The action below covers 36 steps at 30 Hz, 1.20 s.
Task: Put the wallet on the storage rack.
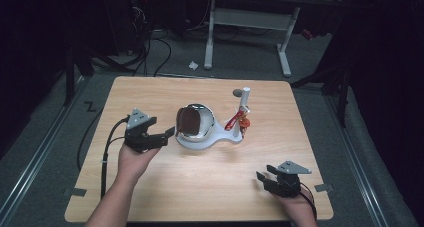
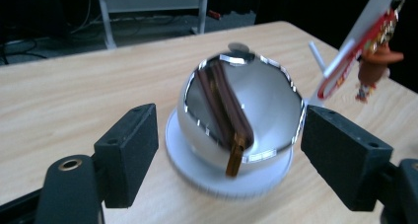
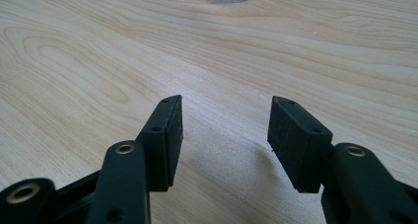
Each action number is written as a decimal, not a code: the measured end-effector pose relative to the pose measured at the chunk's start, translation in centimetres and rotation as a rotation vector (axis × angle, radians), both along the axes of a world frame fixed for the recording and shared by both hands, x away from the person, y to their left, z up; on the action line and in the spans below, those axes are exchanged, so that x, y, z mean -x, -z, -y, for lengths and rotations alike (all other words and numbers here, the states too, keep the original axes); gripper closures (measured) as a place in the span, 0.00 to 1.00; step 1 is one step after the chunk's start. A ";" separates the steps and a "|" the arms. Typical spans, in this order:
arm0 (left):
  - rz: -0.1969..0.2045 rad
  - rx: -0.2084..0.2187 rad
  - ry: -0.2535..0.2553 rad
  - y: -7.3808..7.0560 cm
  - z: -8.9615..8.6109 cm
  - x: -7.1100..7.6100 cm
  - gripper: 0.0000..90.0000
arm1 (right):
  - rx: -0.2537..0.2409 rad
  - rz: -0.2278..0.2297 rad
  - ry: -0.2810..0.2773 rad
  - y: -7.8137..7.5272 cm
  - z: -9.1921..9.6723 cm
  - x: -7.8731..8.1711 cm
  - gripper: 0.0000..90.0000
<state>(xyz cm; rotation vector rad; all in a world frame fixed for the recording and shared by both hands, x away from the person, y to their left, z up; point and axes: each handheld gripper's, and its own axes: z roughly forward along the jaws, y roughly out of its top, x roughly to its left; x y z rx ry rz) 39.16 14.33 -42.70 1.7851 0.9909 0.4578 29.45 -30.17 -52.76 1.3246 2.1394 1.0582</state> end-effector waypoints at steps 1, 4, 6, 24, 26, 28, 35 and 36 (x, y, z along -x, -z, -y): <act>-0.005 0.002 -0.001 0.4 -0.4 0.4 0.25 | 0.002 0.001 -0.001 0.0 0.0 0.0 0.53; -0.020 0.000 -0.006 1.5 -1.3 1.1 0.25 | 0.006 0.002 -0.005 0.1 0.0 0.0 0.53; -0.034 -0.006 -0.011 2.5 -2.0 1.6 0.25 | 0.007 -0.001 -0.004 0.1 -0.1 0.0 0.53; -0.126 -0.110 -0.004 10.4 -5.3 7.7 0.26 | 0.014 -0.003 0.001 0.2 -0.3 0.1 0.53; -0.133 -0.127 0.005 10.2 -5.7 8.1 0.24 | 0.023 0.004 0.004 0.1 -0.3 0.2 0.53; -0.125 -0.132 -0.008 10.1 -6.1 8.2 0.27 | 0.021 0.007 0.015 0.0 -0.4 0.2 0.53; -0.130 -0.142 -0.007 10.2 -7.0 7.4 0.26 | 0.045 -0.002 0.033 0.3 -1.1 -0.3 0.53; -0.137 -0.131 -0.009 10.3 -7.1 7.4 0.26 | 0.052 -0.002 0.032 0.3 -1.2 -0.3 0.53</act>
